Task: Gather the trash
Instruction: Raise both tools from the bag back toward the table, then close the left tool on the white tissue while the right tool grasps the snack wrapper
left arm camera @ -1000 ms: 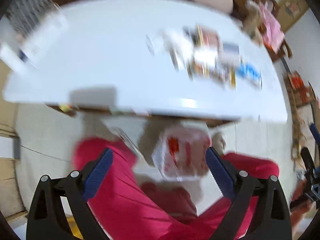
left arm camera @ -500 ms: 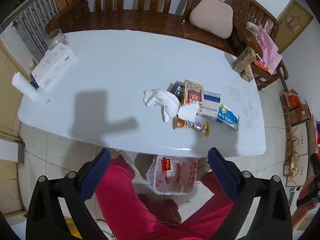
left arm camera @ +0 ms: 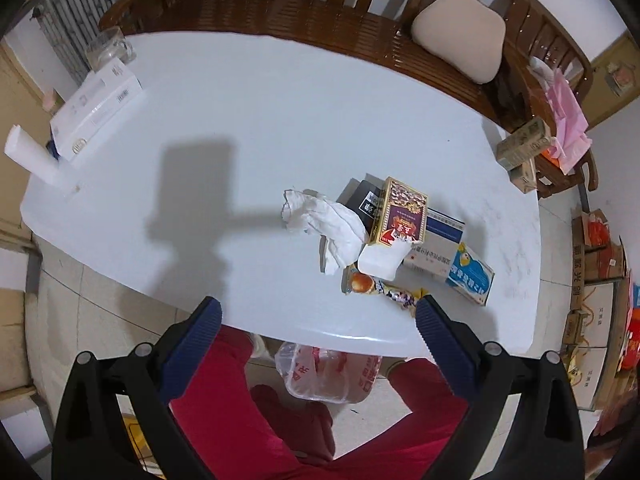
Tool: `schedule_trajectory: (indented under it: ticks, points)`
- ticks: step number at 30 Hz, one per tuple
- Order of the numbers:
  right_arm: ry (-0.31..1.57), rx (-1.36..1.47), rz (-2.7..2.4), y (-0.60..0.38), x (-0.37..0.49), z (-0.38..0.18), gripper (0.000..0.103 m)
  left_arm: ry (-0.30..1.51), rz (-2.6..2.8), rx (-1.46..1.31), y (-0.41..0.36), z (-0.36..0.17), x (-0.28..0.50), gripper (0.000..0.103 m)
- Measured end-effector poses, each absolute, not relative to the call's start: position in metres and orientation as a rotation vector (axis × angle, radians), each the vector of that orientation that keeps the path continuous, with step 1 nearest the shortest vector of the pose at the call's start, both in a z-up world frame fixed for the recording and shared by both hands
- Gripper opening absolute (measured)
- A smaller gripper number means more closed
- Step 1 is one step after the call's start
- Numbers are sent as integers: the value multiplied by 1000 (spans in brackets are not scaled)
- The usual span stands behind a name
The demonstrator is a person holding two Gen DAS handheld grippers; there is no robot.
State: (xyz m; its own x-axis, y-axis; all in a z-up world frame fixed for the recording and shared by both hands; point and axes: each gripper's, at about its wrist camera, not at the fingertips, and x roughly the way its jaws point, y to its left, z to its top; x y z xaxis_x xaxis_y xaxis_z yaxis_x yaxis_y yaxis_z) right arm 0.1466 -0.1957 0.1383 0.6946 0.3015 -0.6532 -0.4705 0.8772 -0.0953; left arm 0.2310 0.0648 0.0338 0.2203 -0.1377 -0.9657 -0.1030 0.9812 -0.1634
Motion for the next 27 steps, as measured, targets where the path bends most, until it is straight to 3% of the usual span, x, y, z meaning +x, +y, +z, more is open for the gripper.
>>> schedule_trajectory:
  ticks: [27]
  points:
    - [941,-462,726,-101,201,23,96,1478,87,-301,63,-65,292,95]
